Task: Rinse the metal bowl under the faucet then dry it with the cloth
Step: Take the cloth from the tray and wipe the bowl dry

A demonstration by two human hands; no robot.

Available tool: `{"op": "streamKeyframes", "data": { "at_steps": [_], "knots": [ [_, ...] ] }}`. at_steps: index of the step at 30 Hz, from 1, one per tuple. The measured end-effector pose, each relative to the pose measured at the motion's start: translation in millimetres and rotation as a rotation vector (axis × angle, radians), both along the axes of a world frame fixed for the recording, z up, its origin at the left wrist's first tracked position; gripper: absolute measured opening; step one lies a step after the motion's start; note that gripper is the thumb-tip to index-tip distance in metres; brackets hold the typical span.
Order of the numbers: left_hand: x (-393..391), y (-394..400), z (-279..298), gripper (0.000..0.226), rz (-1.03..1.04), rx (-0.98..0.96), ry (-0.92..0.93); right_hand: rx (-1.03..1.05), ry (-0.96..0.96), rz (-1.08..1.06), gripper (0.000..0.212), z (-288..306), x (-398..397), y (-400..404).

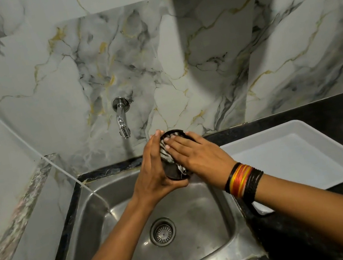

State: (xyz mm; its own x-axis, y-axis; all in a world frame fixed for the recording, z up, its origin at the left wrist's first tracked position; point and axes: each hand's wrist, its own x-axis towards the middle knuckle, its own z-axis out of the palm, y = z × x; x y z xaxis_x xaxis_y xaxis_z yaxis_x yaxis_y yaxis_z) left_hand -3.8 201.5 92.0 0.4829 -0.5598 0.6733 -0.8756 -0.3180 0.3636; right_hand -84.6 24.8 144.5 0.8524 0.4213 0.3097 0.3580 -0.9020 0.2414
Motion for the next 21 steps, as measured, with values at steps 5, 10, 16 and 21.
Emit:
{"op": "streamKeyframes", "data": {
  "at_steps": [5, 10, 16, 21],
  "knots": [
    [5, 1, 5, 0.153, -0.002, 0.038, -0.101, -0.155, -0.062, -0.226, 0.052, -4, -15, 18],
    [4, 0, 0, 0.131, -0.036, 0.079, -0.139, 0.089, 0.121, -0.152, 0.012, 9, -28, 25],
    [3, 2, -4, 0.120, -0.025, -0.009, -0.121, 1.142, 0.452, -0.093, 0.023, -5, -16, 20],
    [6, 10, 2, 0.123, -0.089, 0.071, -0.167, 0.477, 0.265, 0.014, 0.028, 6, -14, 8]
  ]
}}
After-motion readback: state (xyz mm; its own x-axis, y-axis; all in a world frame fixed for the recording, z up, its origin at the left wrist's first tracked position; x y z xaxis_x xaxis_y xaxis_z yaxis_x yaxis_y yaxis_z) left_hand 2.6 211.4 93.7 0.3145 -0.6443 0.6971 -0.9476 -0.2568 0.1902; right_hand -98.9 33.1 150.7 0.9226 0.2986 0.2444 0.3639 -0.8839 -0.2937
